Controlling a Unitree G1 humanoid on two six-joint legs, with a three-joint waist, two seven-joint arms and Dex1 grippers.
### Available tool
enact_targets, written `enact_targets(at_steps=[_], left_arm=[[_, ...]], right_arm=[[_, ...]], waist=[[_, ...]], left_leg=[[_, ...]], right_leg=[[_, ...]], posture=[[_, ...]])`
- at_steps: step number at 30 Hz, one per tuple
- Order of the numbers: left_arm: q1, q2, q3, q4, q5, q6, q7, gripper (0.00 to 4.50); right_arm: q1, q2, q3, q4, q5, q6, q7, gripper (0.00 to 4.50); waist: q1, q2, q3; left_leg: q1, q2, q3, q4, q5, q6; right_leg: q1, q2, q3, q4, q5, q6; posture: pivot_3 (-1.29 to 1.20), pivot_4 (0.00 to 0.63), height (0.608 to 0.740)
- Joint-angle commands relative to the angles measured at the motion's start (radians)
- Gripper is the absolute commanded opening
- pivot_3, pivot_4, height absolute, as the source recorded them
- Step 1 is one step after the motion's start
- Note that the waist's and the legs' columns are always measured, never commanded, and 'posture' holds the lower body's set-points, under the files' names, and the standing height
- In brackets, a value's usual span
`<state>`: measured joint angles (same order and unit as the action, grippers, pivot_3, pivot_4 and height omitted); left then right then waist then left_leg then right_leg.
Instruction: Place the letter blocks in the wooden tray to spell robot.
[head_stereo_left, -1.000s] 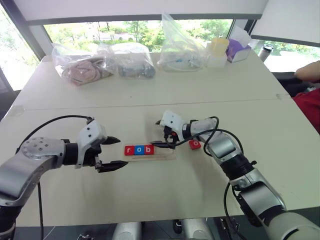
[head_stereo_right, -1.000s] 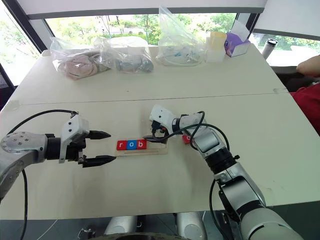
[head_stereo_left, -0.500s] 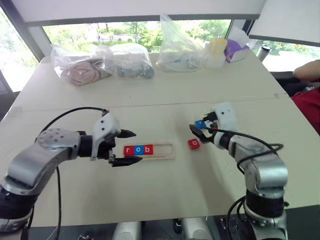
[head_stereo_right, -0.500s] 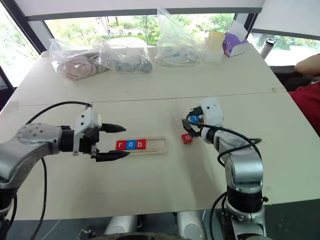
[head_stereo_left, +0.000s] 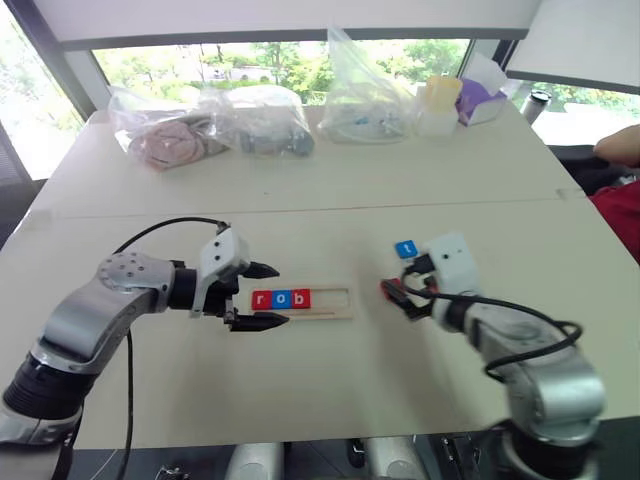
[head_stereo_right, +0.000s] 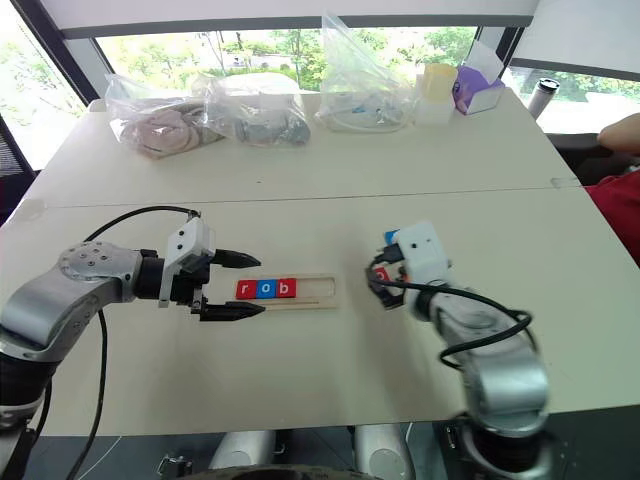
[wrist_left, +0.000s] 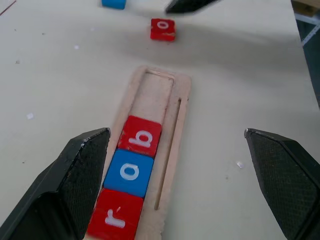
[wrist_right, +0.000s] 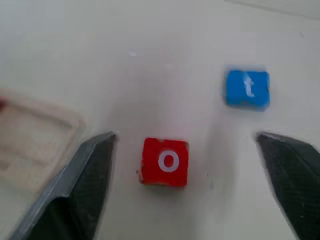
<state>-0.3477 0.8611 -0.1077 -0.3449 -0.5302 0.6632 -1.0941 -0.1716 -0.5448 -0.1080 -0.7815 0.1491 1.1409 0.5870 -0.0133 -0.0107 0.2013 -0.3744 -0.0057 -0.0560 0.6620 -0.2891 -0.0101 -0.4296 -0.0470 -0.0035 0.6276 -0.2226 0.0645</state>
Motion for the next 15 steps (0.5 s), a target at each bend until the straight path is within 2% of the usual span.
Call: enact_targets(at_steps=[1,4,7,12,15], left_arm=[[-0.008,0.019,0.015,-0.017,-0.007,-0.012,-0.035,4.50],[-0.039,0.034,0.054,-0.066,-0.091,0.044,-0.074,4.50],[-0.074,0.078,0.058,-0.100,-0.106,0.056,-0.112,4.50],[-0.102,0.101,0.069,-0.127,-0.126,0.080,-0.104,4.50],[-0.081,0.107,0.082,-0.148,-0.132,0.092,-0.087,4.50]], right_arm=[[0.033,-0.121,-0.127,0.152,0.120,-0.325,0.283,4.46],[0.045,-0.248,-0.110,0.341,0.125,-0.549,0.449,4.46],[-0.008,-0.316,-0.023,0.521,0.104,-0.745,0.590,4.46],[-0.176,-0.294,0.133,0.806,0.040,-1.001,0.710,4.46],[-0.256,-0.255,0.198,0.930,0.023,-1.091,0.754,4.46]], waist=[[-0.002,-0.003,0.000],[-0.005,-0.004,0.000],[-0.005,-0.004,0.000],[-0.009,-0.003,0.000],[-0.005,-0.003,0.000]], left_leg=[[0.000,0.000,0.000,0.000,0.000,0.000],[0.001,0.000,0.001,0.000,0.000,0.000],[0.001,0.001,0.001,0.001,0.000,0.001],[0.003,0.001,0.001,0.001,0.000,0.001],[0.002,0.002,0.001,0.001,0.000,0.001]], right_leg=[[0.001,0.000,0.000,-0.001,0.000,0.001],[0.001,0.001,0.000,0.000,0.000,0.000],[0.001,0.003,0.000,0.001,0.001,0.000],[0.001,0.005,0.001,0.002,0.001,-0.002],[0.001,0.005,0.001,0.002,0.002,-0.002]], posture=[[0.00,0.150,0.740],[0.00,0.150,0.740],[0.00,0.150,0.740],[0.00,0.150,0.740],[0.00,0.150,0.740]])
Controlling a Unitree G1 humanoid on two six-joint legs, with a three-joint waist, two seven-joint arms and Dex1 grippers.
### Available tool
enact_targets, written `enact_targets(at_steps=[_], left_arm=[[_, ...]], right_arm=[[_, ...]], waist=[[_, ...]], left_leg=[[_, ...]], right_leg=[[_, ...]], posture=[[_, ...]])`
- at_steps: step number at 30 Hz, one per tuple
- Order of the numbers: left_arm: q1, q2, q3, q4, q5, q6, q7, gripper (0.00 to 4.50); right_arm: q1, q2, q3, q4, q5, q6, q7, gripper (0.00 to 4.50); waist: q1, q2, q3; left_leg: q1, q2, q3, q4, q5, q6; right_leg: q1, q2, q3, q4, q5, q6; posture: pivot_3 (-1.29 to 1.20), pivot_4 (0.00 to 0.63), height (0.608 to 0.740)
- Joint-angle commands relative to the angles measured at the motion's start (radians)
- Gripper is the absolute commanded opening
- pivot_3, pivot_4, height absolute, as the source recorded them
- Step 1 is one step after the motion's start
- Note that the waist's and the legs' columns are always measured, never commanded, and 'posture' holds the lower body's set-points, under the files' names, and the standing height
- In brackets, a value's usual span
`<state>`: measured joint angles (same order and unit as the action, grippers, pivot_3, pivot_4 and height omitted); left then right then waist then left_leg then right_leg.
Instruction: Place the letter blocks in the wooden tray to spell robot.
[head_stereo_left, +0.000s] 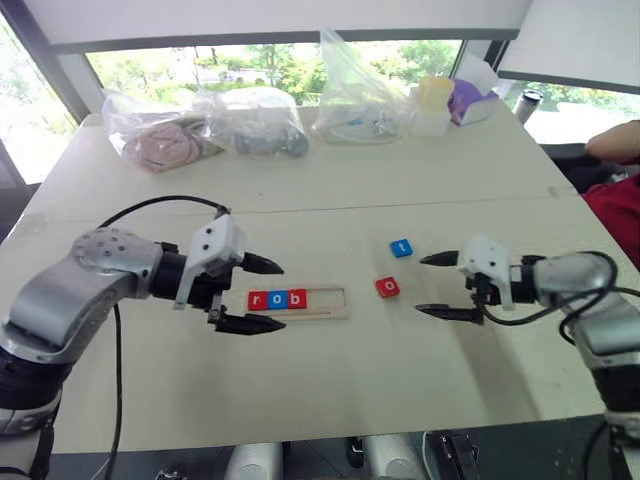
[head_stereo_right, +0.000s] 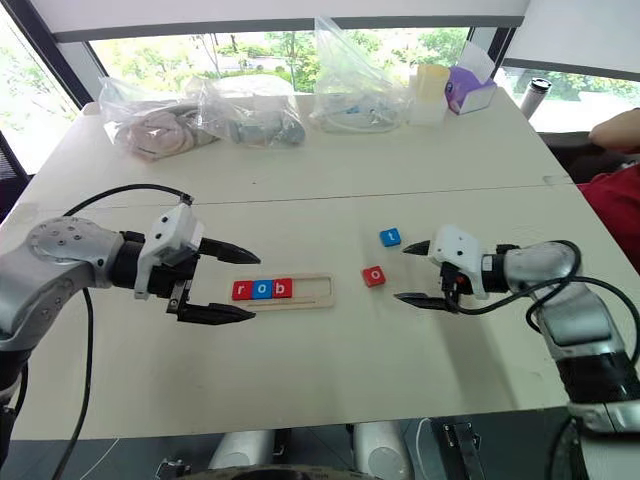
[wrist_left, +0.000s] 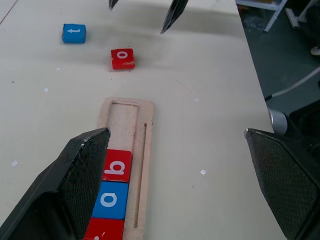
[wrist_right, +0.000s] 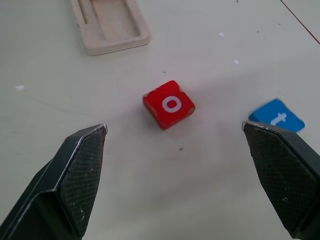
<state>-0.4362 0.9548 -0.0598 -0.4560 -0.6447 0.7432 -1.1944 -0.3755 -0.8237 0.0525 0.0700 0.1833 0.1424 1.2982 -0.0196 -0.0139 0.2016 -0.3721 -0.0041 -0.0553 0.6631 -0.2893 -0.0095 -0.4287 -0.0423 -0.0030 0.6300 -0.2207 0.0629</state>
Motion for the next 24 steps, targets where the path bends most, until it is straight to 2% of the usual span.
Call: enact_targets(at_steps=[1,11,14,16,19,24], left_arm=[[0.021,0.015,0.038,-0.046,-0.018,0.020,0.024,4.50],[0.111,0.048,0.088,-0.088,-0.023,0.042,0.076,4.50],[0.130,0.054,0.100,-0.094,-0.028,0.047,0.088,4.50],[0.143,0.060,0.106,-0.099,-0.028,0.049,0.096,4.50],[0.169,0.078,0.129,-0.097,-0.022,0.045,0.096,4.50],[0.193,0.099,0.145,-0.076,-0.007,0.025,0.090,4.50]], right_arm=[[-0.080,0.040,0.058,0.124,-0.020,-0.126,0.059,4.46],[-0.256,0.143,0.160,0.480,-0.089,-0.354,0.137,4.46],[-0.293,0.165,0.175,0.581,-0.109,-0.413,0.151,3.68],[-0.302,0.171,0.181,0.610,-0.109,-0.427,0.175,2.72],[-0.297,0.174,0.156,0.562,-0.070,-0.338,0.176,1.27],[-0.258,0.173,0.121,0.306,0.013,-0.066,0.130,1.17]], waist=[[0.001,0.000,0.000],[0.005,0.000,0.000],[0.004,0.000,0.000],[0.002,0.000,0.000],[0.002,0.001,0.000],[0.004,0.001,0.000]], left_leg=[[0.000,0.000,0.000,0.000,0.000,0.000],[0.000,-0.001,0.000,0.001,0.000,0.000],[0.000,0.000,0.000,0.001,0.000,0.000],[0.000,-0.001,0.000,0.001,0.000,0.000],[0.000,0.000,0.000,0.001,0.000,-0.001],[0.000,0.000,0.000,0.001,0.000,-0.001]], right_leg=[[0.000,0.000,0.000,0.000,0.001,0.000],[0.000,-0.002,0.000,0.000,0.002,-0.003],[0.000,-0.002,0.000,0.000,0.002,-0.003],[0.000,-0.002,0.000,0.000,0.003,-0.003],[0.000,-0.001,0.001,0.001,0.003,-0.003],[0.000,-0.002,0.001,0.001,0.003,-0.004]], posture=[[0.00,0.150,0.740],[0.00,0.150,0.740],[0.00,0.150,0.740],[0.00,0.150,0.740],[0.00,0.150,0.740],[0.00,0.150,0.740]])
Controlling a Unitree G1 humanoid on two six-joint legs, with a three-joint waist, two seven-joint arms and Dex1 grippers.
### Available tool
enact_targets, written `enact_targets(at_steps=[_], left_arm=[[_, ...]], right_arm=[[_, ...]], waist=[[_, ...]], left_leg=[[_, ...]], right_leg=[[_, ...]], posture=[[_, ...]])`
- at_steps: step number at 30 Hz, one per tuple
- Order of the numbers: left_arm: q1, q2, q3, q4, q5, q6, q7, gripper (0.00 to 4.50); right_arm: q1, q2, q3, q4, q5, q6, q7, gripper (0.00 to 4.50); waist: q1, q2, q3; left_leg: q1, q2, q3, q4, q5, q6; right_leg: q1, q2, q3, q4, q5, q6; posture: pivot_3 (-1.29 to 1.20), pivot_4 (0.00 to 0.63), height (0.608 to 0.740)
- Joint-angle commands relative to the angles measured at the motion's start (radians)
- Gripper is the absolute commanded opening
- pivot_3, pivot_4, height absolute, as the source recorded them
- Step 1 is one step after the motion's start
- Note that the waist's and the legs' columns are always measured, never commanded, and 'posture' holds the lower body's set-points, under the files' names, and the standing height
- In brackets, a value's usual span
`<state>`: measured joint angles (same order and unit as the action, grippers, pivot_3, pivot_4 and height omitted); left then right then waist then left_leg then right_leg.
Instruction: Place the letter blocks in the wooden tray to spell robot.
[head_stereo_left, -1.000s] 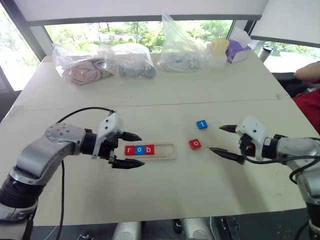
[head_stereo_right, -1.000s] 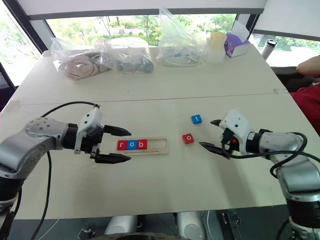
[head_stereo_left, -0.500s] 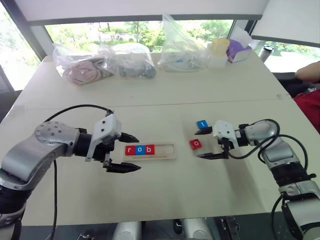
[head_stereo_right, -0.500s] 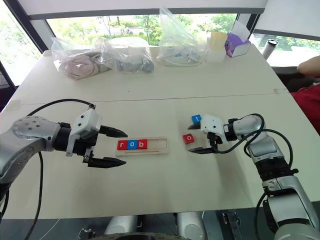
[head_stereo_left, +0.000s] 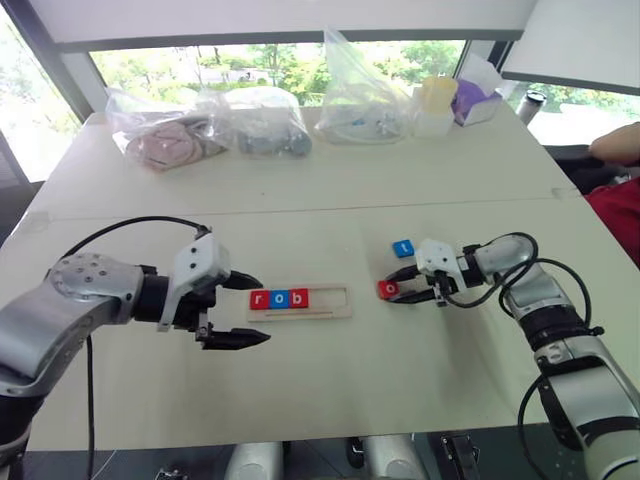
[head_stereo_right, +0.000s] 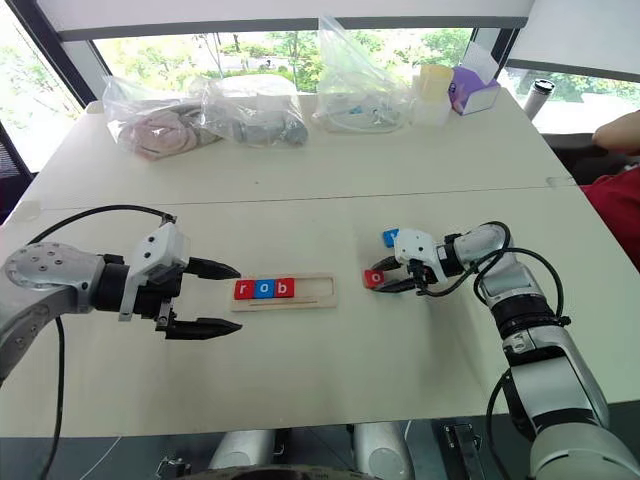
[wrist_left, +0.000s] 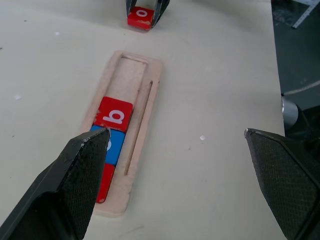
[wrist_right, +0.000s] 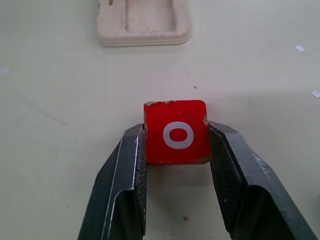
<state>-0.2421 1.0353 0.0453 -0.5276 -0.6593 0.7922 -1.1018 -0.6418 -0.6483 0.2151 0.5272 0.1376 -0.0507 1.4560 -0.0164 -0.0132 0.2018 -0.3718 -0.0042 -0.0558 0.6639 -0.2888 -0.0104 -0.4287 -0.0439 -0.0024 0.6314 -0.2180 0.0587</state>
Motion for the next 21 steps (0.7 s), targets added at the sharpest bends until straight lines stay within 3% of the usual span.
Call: enact_targets(at_steps=[1,4,9,17,21], left_arm=[[0.008,0.025,0.050,0.000,0.008,-0.026,-0.007,4.50],[0.037,0.044,0.074,0.005,0.007,-0.032,-0.020,4.50],[0.052,0.066,0.041,0.018,0.058,-0.068,-0.024,4.50],[0.035,0.036,-0.001,0.026,0.085,-0.084,-0.006,4.50],[0.046,0.031,0.007,0.022,0.084,-0.084,0.002,4.50]], right_arm=[[0.021,0.009,-0.038,-0.249,0.071,0.201,-0.064,1.17],[0.043,0.038,0.000,-0.465,0.057,0.363,-0.167,1.17],[0.058,0.056,0.146,-0.618,-0.074,0.437,-0.242,1.17],[0.009,0.157,0.224,-0.569,-0.150,0.522,-0.375,1.17],[-0.003,0.154,0.228,-0.552,-0.153,0.510,-0.369,1.17]], waist=[[0.001,0.000,0.000],[-0.002,0.000,0.000],[0.007,0.000,0.000],[0.003,0.000,0.000],[0.002,0.000,0.000]], left_leg=[[0.000,0.000,0.000,0.000,0.000,0.000],[0.000,0.000,-0.002,0.000,0.000,0.000],[-0.001,0.000,-0.001,0.000,0.000,0.000],[-0.002,-0.001,0.000,0.000,0.000,0.000],[-0.002,-0.001,-0.001,0.000,0.000,0.000]], right_leg=[[0.000,0.000,0.000,0.000,0.000,0.000],[-0.001,0.000,0.000,0.000,0.000,0.001],[-0.001,0.000,-0.001,0.000,0.000,0.000],[-0.002,-0.001,-0.001,0.000,0.000,0.000],[-0.002,0.000,-0.001,0.000,0.000,0.000]], posture=[[0.00,0.150,0.740],[0.00,0.150,0.740],[0.00,0.150,0.740],[0.00,0.150,0.740],[0.00,0.150,0.740]])
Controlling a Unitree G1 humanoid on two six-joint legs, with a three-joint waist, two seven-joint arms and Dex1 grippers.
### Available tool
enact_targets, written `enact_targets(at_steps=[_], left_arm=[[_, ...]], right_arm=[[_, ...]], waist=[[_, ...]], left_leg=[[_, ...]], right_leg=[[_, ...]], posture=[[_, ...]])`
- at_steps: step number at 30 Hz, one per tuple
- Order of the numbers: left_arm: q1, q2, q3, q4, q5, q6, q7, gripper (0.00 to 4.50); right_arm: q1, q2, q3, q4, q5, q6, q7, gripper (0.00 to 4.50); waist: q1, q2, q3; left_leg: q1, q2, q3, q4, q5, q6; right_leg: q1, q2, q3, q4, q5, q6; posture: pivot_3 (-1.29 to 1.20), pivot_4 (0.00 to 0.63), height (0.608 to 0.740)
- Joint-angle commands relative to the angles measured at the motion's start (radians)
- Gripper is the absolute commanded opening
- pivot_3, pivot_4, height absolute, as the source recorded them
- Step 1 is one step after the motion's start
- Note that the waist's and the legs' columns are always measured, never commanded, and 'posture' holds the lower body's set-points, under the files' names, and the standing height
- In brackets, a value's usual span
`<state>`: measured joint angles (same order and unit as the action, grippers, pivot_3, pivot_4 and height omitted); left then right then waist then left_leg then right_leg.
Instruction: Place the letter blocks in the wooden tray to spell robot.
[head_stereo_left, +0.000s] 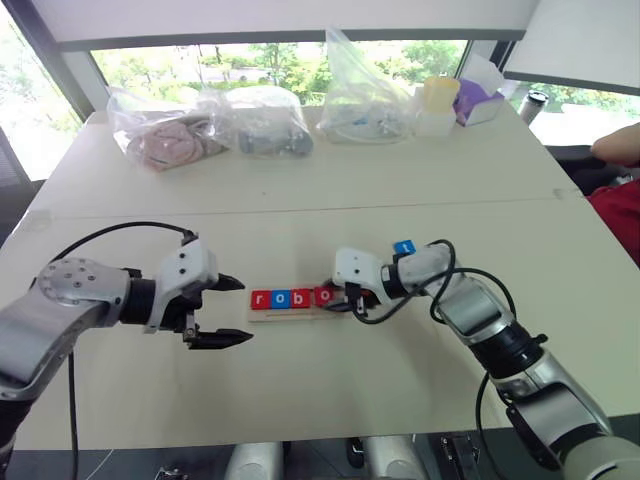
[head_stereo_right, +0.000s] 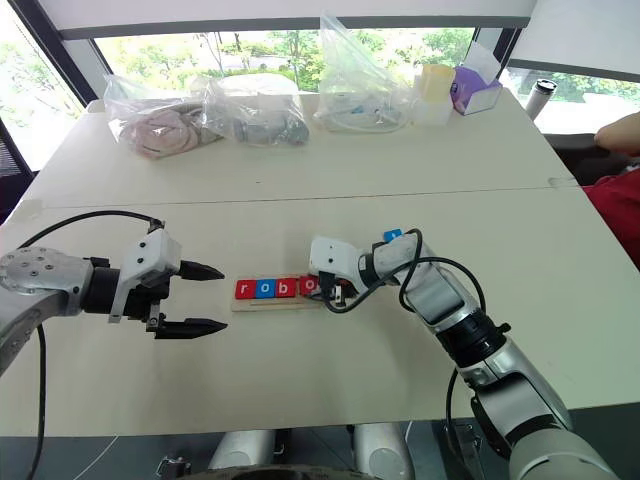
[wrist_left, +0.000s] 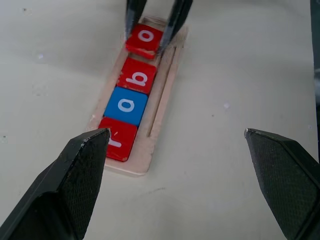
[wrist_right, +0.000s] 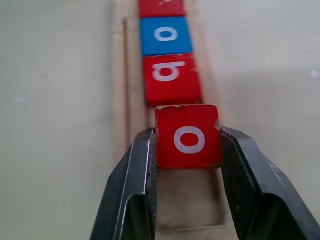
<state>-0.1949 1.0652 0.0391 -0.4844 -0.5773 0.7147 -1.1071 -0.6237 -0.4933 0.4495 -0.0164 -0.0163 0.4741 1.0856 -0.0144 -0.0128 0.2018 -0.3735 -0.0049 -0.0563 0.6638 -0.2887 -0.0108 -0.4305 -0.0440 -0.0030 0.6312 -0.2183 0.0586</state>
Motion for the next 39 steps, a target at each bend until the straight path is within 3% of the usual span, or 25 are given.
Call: enact_targets(at_steps=[1,27,32,34,39], left_arm=[[-0.001,-0.002,0.013,-0.023,0.001,-0.004,0.011,4.50],[-0.018,-0.043,-0.034,-0.007,0.041,-0.026,0.031,4.50],[-0.020,-0.045,-0.036,-0.005,0.048,-0.025,0.030,4.50],[-0.020,-0.046,-0.036,-0.005,0.050,-0.025,0.030,4.50],[-0.021,-0.047,-0.034,-0.002,0.054,-0.025,0.033,4.50]], right_arm=[[-0.022,-0.003,-0.007,-0.006,-0.001,-0.020,0.003,1.17],[-0.021,0.029,0.009,-0.042,0.012,0.018,0.024,1.17],[-0.025,0.039,0.007,-0.041,0.014,0.025,0.017,3.65],[-0.027,0.043,0.003,-0.042,0.016,0.026,0.013,4.44],[-0.064,0.071,-0.076,-0.051,0.066,0.065,-0.016,4.44]], waist=[[0.000,0.000,0.000],[-0.001,0.000,0.000],[-0.001,0.000,0.000],[-0.001,0.000,0.000],[-0.002,0.000,0.000]], left_leg=[[0.000,0.000,0.000,0.000,0.000,0.000],[0.000,0.000,0.000,0.000,0.000,0.000],[0.000,0.000,0.000,0.000,0.000,0.000],[0.000,0.000,0.000,0.000,0.000,0.000],[0.000,0.000,0.000,0.000,0.000,0.000]], right_leg=[[0.000,0.000,0.000,0.000,0.000,0.000],[0.000,0.000,0.000,0.000,0.001,0.001],[0.000,0.000,0.000,0.000,0.001,0.002],[0.000,0.000,0.000,0.000,0.001,0.002],[0.000,0.000,0.000,0.000,0.001,0.002]], posture=[[0.00,0.150,0.740],[0.00,0.150,0.740],[0.00,0.150,0.740],[0.00,0.150,0.740],[0.00,0.150,0.740]])
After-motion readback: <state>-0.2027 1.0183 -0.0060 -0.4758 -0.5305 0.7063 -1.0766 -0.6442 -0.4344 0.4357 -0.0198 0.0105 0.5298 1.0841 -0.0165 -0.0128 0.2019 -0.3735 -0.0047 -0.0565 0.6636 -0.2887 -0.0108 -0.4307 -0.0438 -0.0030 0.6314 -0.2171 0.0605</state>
